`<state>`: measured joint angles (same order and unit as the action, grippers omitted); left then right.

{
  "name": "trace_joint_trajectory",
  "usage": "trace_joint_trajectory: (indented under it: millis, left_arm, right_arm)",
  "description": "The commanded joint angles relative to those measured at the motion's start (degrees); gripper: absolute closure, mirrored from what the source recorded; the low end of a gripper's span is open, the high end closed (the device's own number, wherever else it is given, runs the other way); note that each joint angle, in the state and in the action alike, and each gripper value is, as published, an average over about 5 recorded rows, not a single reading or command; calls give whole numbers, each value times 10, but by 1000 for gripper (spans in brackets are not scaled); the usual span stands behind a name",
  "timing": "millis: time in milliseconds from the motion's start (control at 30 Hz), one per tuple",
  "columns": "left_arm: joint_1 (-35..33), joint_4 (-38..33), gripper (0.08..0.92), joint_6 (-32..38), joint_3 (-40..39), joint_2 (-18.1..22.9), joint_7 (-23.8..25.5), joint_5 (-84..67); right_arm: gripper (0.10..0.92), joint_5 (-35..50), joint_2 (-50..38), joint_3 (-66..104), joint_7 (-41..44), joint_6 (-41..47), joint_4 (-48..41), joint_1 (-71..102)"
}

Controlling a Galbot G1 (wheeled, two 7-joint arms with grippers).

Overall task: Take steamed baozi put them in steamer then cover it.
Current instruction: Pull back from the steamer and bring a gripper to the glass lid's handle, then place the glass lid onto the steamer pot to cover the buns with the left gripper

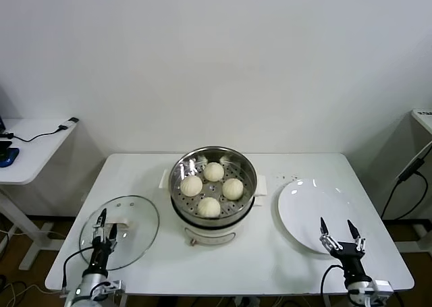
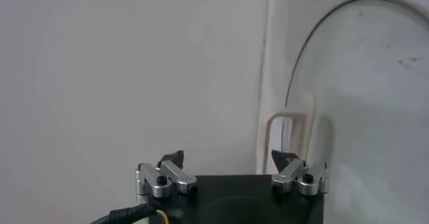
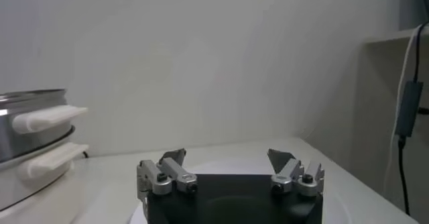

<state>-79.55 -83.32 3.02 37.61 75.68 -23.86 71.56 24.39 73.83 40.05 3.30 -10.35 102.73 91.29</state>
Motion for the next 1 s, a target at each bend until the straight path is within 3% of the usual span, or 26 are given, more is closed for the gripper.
trace_joint_trajectory:
  millis: [33, 200, 633, 867, 1000]
  left_arm:
    - [38, 54, 181, -13, -4, 2, -10, 50]
    - [35, 78, 268, -14, -2, 1, -21, 72]
    - [40, 91, 649, -15, 2, 2, -36, 75]
    - [20, 13, 838, -10, 4, -16, -5, 17]
    - [3, -70, 866, -19, 12, -37, 35, -40]
  right_arm:
    - [203, -1, 4, 3, 0, -2, 12, 6]
    - [203, -2, 6, 4, 1, -2, 16, 8]
    - [203, -10, 12, -6, 2, 0, 24, 8]
    - [203, -16, 16, -7, 3, 0, 28, 8]
    - [203, -18, 17, -8, 3, -1, 29, 9]
